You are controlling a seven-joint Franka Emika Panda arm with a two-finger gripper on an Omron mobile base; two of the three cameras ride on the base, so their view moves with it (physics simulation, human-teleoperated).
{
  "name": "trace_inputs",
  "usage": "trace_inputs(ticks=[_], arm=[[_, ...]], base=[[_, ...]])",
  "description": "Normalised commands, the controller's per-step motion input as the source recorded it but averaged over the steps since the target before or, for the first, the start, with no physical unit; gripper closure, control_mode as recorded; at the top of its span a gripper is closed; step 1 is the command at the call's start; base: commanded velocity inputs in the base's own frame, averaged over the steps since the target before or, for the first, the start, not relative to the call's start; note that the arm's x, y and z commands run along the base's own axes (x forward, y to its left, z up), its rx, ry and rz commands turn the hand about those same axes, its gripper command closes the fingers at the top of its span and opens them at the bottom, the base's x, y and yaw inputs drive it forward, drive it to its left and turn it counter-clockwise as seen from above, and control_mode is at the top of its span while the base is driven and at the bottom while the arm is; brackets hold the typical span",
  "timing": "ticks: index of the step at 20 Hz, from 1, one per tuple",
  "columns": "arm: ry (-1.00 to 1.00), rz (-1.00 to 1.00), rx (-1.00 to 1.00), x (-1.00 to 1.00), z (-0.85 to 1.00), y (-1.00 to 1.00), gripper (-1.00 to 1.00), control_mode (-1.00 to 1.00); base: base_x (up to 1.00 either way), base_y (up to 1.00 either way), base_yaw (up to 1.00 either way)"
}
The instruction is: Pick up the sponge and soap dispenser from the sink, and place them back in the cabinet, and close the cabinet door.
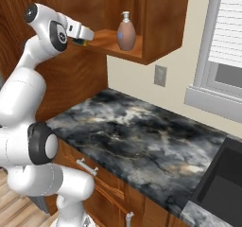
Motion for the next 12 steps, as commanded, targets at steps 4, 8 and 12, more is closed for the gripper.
trace_inputs(ticks=[4,8,12], arm=[[0.0,0.0,0.0,0.11,-0.05,-0.13,1.0,-1.0],[0.0,0.0,0.0,0.12,-0.05,-0.12,1.0,-1.0],[0.0,0.0,0.0,0.13,-0.06,-0.08,1.0,-1.0]], base=[[0.0,0.0,0.0],[0.0,0.0,0.0],[0.0,0.0,0.0]])
